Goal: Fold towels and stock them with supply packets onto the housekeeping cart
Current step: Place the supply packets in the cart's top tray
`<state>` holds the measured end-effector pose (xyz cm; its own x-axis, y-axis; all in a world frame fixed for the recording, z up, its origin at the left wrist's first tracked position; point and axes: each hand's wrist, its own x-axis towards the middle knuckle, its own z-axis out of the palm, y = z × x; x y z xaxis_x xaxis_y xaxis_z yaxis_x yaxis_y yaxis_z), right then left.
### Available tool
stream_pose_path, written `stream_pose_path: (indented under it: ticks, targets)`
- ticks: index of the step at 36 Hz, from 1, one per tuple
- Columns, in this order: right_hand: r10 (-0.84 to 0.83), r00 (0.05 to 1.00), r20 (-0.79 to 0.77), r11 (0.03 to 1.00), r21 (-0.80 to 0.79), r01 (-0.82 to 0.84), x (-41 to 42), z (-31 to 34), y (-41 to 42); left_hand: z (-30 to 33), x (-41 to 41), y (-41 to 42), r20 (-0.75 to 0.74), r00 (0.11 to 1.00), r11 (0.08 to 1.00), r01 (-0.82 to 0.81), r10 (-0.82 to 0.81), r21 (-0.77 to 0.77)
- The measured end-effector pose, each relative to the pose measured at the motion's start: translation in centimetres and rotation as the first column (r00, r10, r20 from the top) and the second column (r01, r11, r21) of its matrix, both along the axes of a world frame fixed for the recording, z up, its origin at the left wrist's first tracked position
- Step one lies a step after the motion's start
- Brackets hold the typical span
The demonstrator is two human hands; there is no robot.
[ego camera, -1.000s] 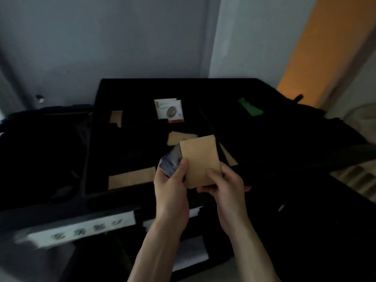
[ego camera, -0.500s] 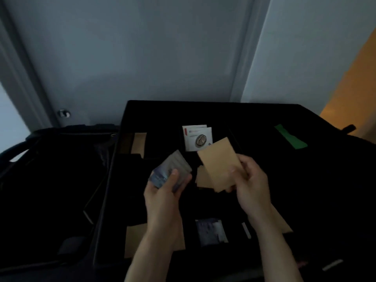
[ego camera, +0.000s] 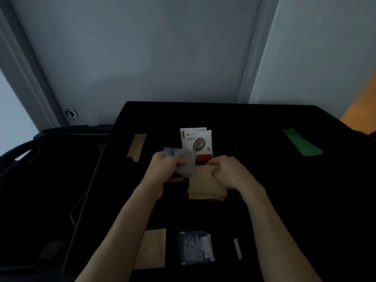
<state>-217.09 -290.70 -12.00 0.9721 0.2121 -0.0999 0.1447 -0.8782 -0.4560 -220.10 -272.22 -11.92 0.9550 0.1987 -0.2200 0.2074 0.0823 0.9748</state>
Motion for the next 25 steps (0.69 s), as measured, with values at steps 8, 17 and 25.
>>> stream_pose_path:
  ticks: [8,17,25]
  targets:
    - [0.109,0.994,-0.016,0.97,-0.215,-0.11,0.1,-2.3,0.8,-1.9,1.4,-0.3,-0.148,0.988,0.998,0.052,-0.045,0.045]
    - [0.319,0.93,-0.182,0.91,-0.215,-0.354,0.2,-2.8,1.7,-2.9,1.3,-0.1,-0.154,0.987,0.999,0.03,-0.036,-0.045]
    - [0.202,0.976,-0.084,0.95,-0.227,-0.216,0.8,-3.2,0.9,-3.1,1.4,-0.2,-0.191,0.979,0.972,0.022,-0.068,-0.233]
